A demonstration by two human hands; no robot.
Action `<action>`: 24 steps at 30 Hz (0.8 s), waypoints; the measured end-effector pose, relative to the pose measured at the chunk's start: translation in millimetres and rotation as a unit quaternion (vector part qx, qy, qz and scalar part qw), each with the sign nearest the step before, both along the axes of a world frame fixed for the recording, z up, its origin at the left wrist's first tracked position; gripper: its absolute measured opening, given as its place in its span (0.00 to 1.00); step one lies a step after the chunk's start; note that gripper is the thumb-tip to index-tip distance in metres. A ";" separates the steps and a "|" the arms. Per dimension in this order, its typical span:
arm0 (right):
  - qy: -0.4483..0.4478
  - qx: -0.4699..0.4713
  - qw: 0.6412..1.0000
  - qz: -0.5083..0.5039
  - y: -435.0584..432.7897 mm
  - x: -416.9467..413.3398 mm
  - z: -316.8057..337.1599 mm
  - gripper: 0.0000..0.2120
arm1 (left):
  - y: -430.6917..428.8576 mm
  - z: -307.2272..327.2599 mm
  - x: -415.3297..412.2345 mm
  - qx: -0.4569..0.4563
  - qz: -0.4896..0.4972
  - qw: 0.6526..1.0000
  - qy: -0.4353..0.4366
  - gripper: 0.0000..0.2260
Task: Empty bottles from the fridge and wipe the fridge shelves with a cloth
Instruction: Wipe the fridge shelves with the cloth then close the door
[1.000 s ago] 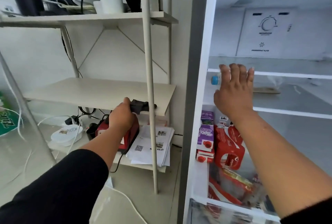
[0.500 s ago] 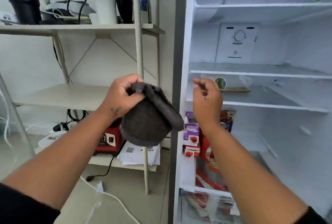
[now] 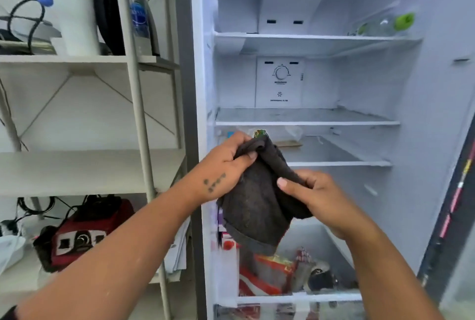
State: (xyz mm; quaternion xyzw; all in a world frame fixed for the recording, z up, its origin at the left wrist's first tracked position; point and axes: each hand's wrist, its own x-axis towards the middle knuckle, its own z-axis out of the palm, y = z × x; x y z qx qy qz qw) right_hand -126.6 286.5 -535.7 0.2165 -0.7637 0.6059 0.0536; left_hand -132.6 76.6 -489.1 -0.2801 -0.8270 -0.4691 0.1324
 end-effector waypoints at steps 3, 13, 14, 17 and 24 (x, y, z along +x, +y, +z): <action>-0.037 -0.020 0.999 -0.017 19.4 -8.9 6.0 0.19 | 19.0 -1.7 -21.1 0.022 0.002 1.000 -0.011 0.06; 0.037 -0.131 0.977 -0.162 67.5 -83.0 87.7 0.11 | 78.6 49.1 -104.3 0.144 0.056 0.987 -0.046 0.03; 0.042 -0.140 0.973 -0.176 70.7 -95.3 97.1 0.12 | 83.4 55.2 -113.4 0.146 0.066 0.986 -0.051 0.02; 0.071 -0.110 0.953 -0.275 71.3 -141.8 125.9 0.16 | 100.0 78.4 -145.8 0.166 0.116 0.977 -0.062 0.04; 0.094 0.325 0.891 -0.303 49.6 -195.3 121.9 0.22 | 89.6 58.6 -195.7 -0.199 0.361 0.909 0.059 0.14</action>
